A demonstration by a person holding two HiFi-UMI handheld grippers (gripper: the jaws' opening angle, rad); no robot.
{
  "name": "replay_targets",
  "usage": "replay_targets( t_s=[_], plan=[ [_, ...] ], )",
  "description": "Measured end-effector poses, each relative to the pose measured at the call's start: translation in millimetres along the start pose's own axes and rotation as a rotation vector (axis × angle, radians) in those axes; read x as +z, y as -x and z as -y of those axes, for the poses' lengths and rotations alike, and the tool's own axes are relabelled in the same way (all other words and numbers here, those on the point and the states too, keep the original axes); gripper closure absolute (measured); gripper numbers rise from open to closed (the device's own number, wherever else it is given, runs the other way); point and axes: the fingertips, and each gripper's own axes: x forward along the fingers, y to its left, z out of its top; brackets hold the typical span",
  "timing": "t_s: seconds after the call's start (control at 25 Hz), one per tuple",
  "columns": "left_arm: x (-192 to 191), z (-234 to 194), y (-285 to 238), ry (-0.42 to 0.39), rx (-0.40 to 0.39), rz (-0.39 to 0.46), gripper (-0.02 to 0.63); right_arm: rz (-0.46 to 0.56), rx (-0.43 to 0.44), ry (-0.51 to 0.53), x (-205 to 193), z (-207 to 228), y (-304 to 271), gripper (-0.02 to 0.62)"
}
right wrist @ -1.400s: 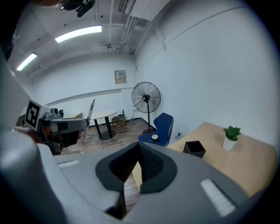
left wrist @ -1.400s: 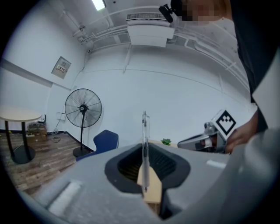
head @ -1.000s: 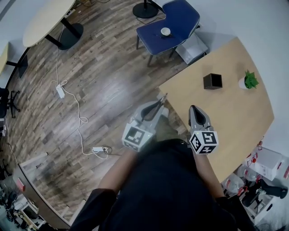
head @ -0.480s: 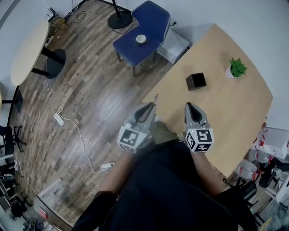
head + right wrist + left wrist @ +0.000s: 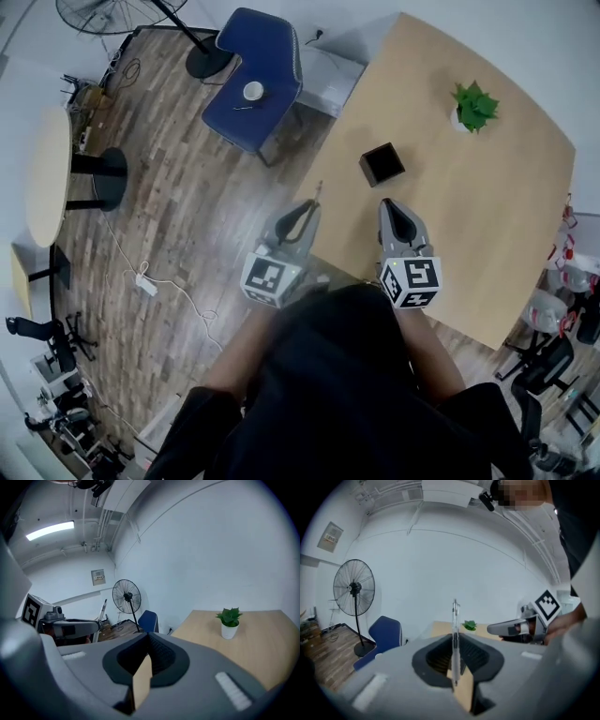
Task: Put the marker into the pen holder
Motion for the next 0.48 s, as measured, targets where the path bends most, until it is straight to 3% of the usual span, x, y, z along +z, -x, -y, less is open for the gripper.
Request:
replay_targets(
  t_s=[0.48],
  plan=[
    [19,27,-130,-0.040,-0.176,0.030,0.558,-0.021,-0.114,-0.065,-13,66,8,0.592]
  ],
)
